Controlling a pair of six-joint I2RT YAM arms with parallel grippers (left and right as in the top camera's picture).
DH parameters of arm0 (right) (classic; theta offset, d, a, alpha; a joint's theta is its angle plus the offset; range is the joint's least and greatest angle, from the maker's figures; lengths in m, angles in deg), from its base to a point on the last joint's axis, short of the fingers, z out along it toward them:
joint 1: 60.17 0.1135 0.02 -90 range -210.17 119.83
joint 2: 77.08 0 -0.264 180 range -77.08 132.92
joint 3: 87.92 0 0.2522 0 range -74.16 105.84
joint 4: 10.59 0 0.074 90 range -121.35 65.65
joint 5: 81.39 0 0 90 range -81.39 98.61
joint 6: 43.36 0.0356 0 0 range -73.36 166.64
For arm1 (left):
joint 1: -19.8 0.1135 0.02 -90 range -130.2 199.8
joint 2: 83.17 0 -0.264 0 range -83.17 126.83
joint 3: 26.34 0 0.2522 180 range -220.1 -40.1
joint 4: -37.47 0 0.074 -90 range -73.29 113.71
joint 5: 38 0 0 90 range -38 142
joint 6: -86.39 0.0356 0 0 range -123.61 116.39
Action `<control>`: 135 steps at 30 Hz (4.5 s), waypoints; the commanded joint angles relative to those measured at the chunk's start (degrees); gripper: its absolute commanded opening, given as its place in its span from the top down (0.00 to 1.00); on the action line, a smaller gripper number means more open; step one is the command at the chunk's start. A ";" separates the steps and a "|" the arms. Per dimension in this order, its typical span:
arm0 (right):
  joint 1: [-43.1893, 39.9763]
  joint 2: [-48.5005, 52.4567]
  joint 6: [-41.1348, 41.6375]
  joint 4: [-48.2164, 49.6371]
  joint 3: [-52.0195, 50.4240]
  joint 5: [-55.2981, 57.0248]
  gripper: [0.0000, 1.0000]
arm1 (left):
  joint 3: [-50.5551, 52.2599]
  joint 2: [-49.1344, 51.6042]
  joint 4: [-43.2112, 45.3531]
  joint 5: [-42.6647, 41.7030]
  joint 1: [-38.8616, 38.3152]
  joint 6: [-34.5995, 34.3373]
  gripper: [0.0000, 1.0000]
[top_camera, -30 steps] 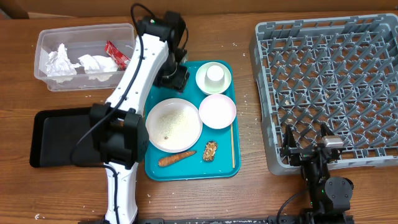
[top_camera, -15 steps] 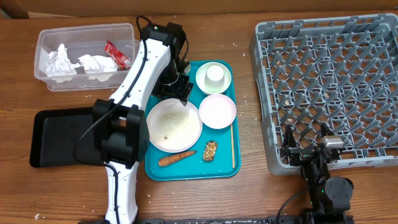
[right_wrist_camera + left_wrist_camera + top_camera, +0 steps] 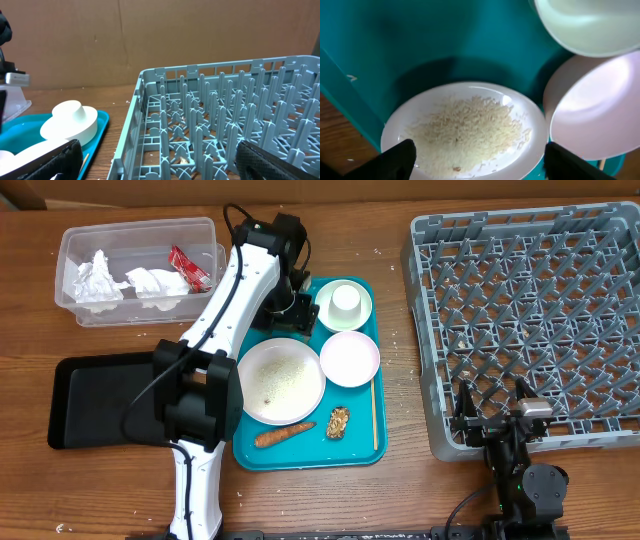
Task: Sort waste into correct bins and load items into the dishwasher
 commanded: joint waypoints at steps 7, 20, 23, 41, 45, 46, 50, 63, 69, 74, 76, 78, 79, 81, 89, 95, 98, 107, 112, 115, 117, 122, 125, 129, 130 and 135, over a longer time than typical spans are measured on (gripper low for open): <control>0.11 -0.57 -0.02 0.35 -0.61 -0.02 0.00 | -16.68 0.13 0.87 1.11 6.38 -3.56 0.07; 0.11 -0.57 -0.07 0.70 -0.61 0.11 0.00 | -26.82 0.22 1.92 2.36 17.73 -6.60 0.00; 0.11 -0.57 0.31 5.90 -0.61 -0.42 0.00 | -26.82 0.24 1.95 2.45 18.78 -6.56 0.00; 0.17 -0.48 6.25 51.80 -0.35 -8.72 0.00 | -26.82 0.24 2.14 2.43 19.02 -6.58 0.00; 0.17 1.92 6.25 53.37 3.58 -7.85 0.00 | -26.82 0.24 2.14 2.43 19.02 -6.58 0.00; 0.17 3.10 6.23 53.29 4.81 -7.85 0.00 | -26.82 0.24 2.14 2.43 19.02 -6.58 0.00; 0.17 12.17 6.21 53.24 13.09 -9.66 0.00 | -26.82 0.24 2.14 2.43 19.02 -6.58 0.00; 1.29 63.63 5.79 17.14 65.02 -35.36 0.00 | -26.82 0.24 2.14 2.43 19.02 -6.58 0.00; 5.57 85.68 1.57 -11.63 89.33 -35.36 0.00 | -26.82 0.24 2.14 2.43 19.02 -6.58 0.00; 9.14 98.31 -0.96 -26.12 97.42 -31.76 0.00 | -26.82 0.24 2.14 2.43 19.02 -6.58 0.00; 10.45 101.74 -0.85 -28.30 97.46 -31.06 0.00 | -26.82 0.24 2.14 2.43 19.02 -6.58 0.00; 11.61 104.43 -0.85 -30.45 97.46 -31.80 0.00 | -26.82 0.24 2.14 2.43 19.02 -6.58 0.00; 12.09 105.28 -0.85 -31.06 97.46 -31.95 0.00 | -26.82 0.24 2.14 2.43 19.02 -6.58 0.00; 13.22 106.62 -0.31 -31.45 97.42 -32.22 0.00 | -26.82 0.24 2.14 2.43 19.02 -6.58 0.00; 16.76 107.12 9.29 -28.26 97.42 -33.18 0.00 | -26.82 0.24 2.14 2.43 19.02 -6.58 0.00; 21.94 109.33 19.06 -33.03 97.42 -5.20 0.00 | -26.82 0.24 2.14 2.43 19.02 -6.58 0.00; 24.13 110.90 20.20 -33.97 97.42 -0.15 0.00 | -26.82 0.24 2.14 2.43 19.02 -6.58 0.00; 27.06 118.01 28.24 -33.99 97.42 11.74 0.00 | -26.82 0.24 2.14 2.43 19.02 -6.58 0.00; 26.75 120.61 28.74 -33.81 97.42 12.57 0.00 | -26.82 0.24 2.14 2.43 19.02 -6.58 0.00; 26.77 120.80 28.74 -33.73 97.42 12.57 0.00 | -26.82 0.24 2.14 2.45 19.02 -6.58 0.00; 26.93 120.80 28.76 -33.97 97.42 12.55 0.00 | -26.82 0.24 2.14 2.43 19.02 -6.58 0.00; 27.04 120.93 28.76 -34.07 97.39 12.37 0.04 | -26.82 0.24 2.14 2.43 19.02 -6.58 0.00; 27.30 121.74 28.74 -33.33 97.33 12.13 0.04 | -26.82 0.24 2.14 2.43 19.02 -6.58 0.00; 27.87 122.68 28.70 -32.89 97.29 12.13 0.04 | -26.82 0.24 2.14 2.43 19.02 -6.58 0.00; 28.06 122.68 28.11 -32.76 97.29 12.13 0.04 | -26.82 0.24 2.14 2.43 19.02 -6.58 0.00; 28.68 122.68 26.34 -32.00 97.29 12.15 0.09 | -26.82 0.24 2.14 2.43 19.02 -6.58 0.00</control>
